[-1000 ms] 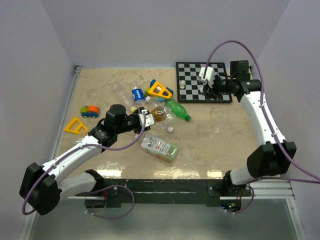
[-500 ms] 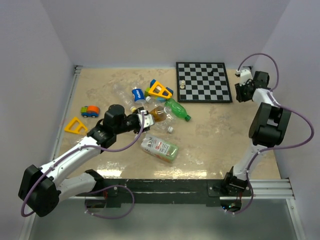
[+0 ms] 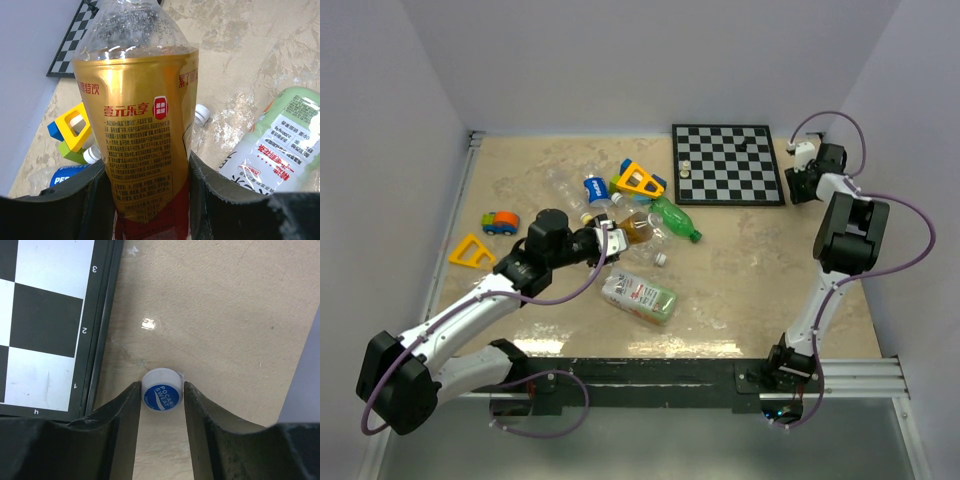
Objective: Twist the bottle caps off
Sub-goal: Place the bottle cap at the corner of the board.
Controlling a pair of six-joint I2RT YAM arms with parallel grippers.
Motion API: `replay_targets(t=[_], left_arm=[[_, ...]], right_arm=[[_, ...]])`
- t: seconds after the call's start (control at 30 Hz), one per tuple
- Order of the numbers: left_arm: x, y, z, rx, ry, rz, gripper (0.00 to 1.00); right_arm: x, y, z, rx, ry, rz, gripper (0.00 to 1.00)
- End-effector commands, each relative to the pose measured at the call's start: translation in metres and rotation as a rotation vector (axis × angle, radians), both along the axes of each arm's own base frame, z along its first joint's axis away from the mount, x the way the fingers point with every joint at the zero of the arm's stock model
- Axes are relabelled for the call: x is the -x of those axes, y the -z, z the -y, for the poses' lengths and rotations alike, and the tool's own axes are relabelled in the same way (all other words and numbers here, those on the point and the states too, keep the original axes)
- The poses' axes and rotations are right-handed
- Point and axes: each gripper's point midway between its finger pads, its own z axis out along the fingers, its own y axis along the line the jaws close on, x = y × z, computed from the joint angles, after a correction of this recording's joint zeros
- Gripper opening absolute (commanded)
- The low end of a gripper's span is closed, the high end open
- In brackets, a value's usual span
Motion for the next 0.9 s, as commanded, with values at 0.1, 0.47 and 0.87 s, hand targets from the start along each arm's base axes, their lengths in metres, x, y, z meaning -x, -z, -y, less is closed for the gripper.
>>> replay_targets(t=[0.1,0.47,0.87], left_arm=[[0.001,-0.03,0.006,0.066,0.024,0.059,0.0],[0.001,-0.03,0.006,0.071,0.026,0.056,0.0],[0.004,-0.03,0.01,0.086,0.048,0.04,0.0]], right_arm=[[-0.006,-0.014,0.008,0.006,0.012,0.035,0.53],[0.0,-0.092,-0.003,0.013,-0.065,0.14,0.59],[0.065,-0.194,-0.098,-0.065,-0.541,0.285,0.6]])
